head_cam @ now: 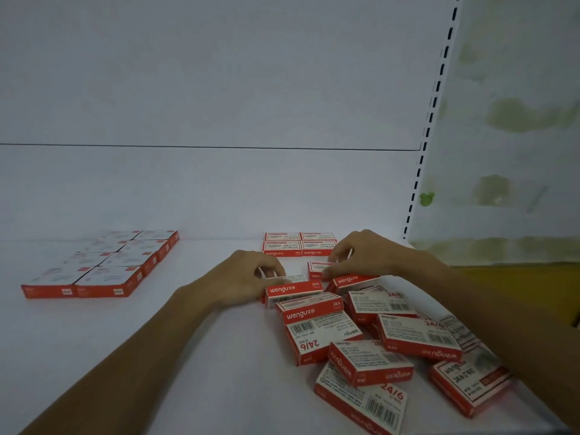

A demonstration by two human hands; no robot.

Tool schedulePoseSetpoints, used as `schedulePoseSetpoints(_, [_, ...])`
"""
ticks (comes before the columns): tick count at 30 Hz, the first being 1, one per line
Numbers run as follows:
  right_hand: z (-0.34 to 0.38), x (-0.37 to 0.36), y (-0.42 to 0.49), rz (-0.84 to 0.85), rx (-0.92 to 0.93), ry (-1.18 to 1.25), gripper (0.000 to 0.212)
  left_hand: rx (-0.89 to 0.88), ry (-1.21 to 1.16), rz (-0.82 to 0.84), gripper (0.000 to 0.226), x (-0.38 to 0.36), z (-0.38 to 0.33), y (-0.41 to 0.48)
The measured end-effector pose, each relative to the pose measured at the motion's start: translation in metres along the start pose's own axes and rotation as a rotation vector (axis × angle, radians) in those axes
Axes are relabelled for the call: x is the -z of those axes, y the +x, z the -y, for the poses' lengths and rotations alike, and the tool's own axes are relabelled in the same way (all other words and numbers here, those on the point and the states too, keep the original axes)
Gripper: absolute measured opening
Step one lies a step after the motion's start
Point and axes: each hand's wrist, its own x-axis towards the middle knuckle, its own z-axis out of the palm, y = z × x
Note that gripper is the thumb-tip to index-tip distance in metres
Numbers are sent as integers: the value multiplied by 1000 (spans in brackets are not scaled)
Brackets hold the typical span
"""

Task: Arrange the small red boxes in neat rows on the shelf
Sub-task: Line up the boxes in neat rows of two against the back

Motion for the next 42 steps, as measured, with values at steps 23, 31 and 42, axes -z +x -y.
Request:
schedulePoseSetpoints(23, [33, -5, -1, -508, 419, -48, 45, -40, 191, -535, 31, -2, -13, 3])
schedulePoseSetpoints(31, [42, -9, 17, -168, 205, -137, 40, 107, 237, -392, 29, -1, 0, 4])
schedulePoseSetpoints(42, [40, -27, 41, -121, 39, -56, 30, 198, 224, -244, 26, -5, 1, 4])
